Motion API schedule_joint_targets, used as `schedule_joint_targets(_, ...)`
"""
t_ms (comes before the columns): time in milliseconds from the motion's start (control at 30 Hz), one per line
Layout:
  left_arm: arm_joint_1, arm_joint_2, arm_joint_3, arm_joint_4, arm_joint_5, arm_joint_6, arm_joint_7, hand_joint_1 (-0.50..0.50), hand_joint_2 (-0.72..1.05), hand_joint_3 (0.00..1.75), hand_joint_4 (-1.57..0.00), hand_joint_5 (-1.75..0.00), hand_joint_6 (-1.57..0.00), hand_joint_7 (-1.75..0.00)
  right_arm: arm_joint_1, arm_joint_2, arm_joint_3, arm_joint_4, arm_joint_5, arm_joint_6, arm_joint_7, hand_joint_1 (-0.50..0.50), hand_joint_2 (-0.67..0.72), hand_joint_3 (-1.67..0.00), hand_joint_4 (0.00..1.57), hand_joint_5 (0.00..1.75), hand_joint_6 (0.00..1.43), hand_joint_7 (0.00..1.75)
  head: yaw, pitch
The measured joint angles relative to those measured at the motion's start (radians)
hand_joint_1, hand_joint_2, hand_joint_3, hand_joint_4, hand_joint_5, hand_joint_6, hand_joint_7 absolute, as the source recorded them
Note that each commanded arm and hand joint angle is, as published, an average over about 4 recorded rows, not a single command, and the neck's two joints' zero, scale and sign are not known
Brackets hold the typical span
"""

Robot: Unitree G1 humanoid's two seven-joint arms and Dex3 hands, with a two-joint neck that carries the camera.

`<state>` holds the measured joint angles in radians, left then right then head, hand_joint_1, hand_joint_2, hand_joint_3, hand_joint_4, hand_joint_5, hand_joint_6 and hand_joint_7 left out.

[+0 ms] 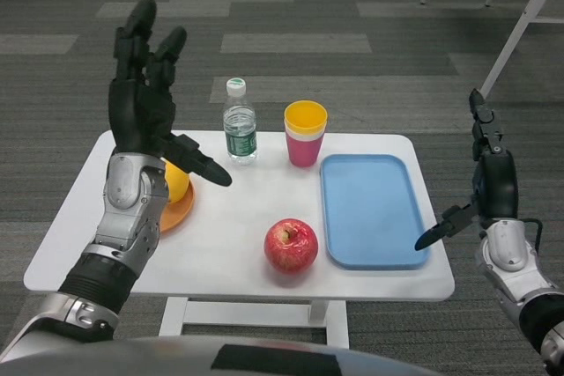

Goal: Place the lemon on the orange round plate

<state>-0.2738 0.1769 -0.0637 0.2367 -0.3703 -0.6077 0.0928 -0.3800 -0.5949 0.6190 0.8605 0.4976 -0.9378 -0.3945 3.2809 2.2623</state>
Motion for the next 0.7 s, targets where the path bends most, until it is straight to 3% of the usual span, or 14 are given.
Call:
schedule_joint_targets(267,0.025,0.000,0.075,-0.029,-0.055,0.098,-0.112,-0.50,-0.72,0.09,0.00,-0.62,0.00,-0.42,0.000,0.000,0.000,-0.002,0.000,0.000,0.000,-0.46,0.60,0.00,0.26,0.00,0.00,0.03,-0.007,0.001)
schedule_joint_targets(467,0.070,0.005,0.189,-0.102,-0.121,0.305,-0.281,-0.50,-0.72,0.09,0.00,-0.62,0.00,-0.42,-0.001,0.000,0.000,-0.004,0.000,0.000,0.000,-0.46,0.60,0.00,0.26,0.00,0.00,0.00,-0.007,-0.002)
schedule_joint_targets(700,0.119,0.027,0.290,-0.131,-0.158,0.386,-0.330,-0.50,-0.72,0.09,0.00,-0.62,0.00,-0.42,-0.001,-0.001,0.000,-0.005,0.000,0.000,0.000,-0.46,0.60,0.00,0.26,0.00,0.00,0.00,-0.007,-0.003)
